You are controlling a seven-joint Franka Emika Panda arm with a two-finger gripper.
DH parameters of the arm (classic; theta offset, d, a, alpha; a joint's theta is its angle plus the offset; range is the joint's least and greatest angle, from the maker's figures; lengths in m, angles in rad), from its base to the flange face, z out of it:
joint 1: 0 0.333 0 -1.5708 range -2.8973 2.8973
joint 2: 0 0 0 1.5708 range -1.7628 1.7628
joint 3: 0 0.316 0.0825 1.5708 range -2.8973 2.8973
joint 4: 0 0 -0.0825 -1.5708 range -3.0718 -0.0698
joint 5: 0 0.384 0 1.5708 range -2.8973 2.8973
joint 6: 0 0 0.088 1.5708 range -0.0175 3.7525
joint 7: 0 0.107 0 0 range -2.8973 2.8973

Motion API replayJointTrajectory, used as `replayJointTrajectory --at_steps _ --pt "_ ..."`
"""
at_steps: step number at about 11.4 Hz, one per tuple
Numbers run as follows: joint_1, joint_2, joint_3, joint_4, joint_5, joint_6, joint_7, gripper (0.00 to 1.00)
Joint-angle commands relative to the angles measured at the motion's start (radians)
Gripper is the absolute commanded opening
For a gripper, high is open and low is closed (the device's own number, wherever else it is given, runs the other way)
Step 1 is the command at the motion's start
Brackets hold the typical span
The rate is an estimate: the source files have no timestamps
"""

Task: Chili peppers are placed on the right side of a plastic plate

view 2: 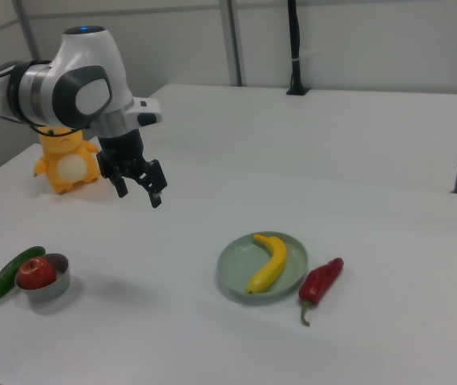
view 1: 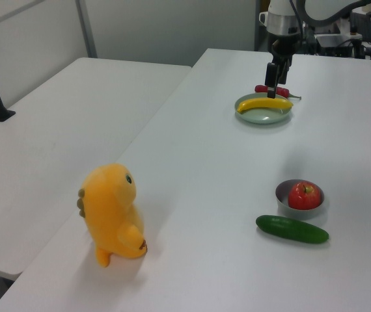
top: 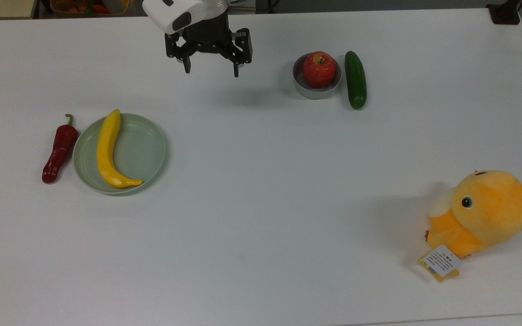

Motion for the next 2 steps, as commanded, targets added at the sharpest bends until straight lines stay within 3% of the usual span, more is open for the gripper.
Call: replayJointTrajectory --at_steps 1,2 --pt "0.015 -0.03 -0.019 -0.028 0.015 -0.009 -0.035 1.0" --pt "0.013 -0.029 -0.019 -0.028 0.017 -0.006 -0.038 1.0"
